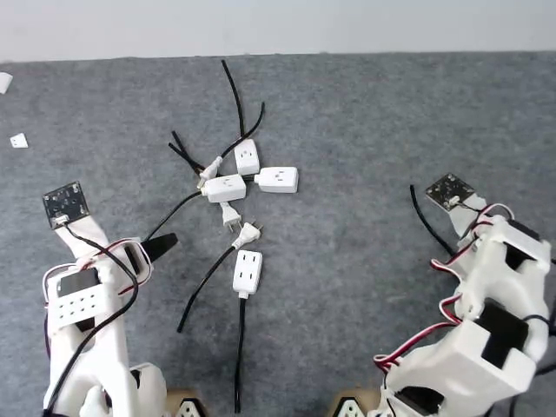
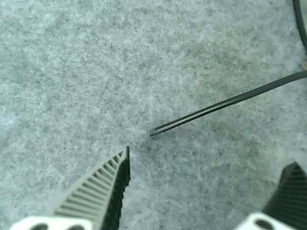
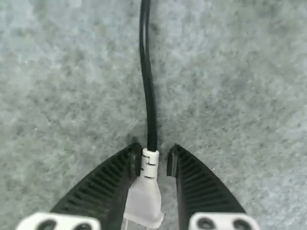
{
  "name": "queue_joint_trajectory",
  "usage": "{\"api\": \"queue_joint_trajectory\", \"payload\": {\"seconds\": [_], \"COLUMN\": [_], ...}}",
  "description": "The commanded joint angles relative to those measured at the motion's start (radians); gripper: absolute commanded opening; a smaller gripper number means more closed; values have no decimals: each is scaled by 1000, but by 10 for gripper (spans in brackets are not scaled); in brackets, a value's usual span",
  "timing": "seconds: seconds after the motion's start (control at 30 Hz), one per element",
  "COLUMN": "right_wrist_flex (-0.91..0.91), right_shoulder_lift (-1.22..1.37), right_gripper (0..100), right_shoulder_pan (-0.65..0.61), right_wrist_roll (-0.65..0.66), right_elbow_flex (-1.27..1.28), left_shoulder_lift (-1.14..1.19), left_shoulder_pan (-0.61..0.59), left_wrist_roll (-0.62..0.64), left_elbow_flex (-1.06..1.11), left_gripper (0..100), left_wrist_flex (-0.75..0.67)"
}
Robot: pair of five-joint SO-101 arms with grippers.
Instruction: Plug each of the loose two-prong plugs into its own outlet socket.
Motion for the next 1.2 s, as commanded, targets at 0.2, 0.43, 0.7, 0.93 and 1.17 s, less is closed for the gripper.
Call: {"api": "queue_joint_trajectory", "payload": {"seconds": [0.2, 0.43, 0.7, 0.93, 1.17], "right_wrist_flex": [-58, 45, 394, 633, 710], "right_shoulder_lift": [73, 12, -278, -504, -653], "right_gripper": [9, 9, 9, 9, 9], "right_shoulder_pan": [21, 31, -53, -225, -476], "right_wrist_roll": [18, 18, -86, -258, -480], "right_elbow_flex": [-26, -32, -32, -29, -35], "left_shoulder_lift": [-5, -5, -5, 3, 5], "left_shoulder_pan": [-2, -2, 2, 5, 28], "left_wrist_roll": [-11, -11, -9, -3, -3], "left_elbow_flex": [-21, -21, -22, -44, -42], "left_gripper": [445, 445, 445, 445, 445], "left_wrist_flex": [-23, -23, -23, 8, 18]}}
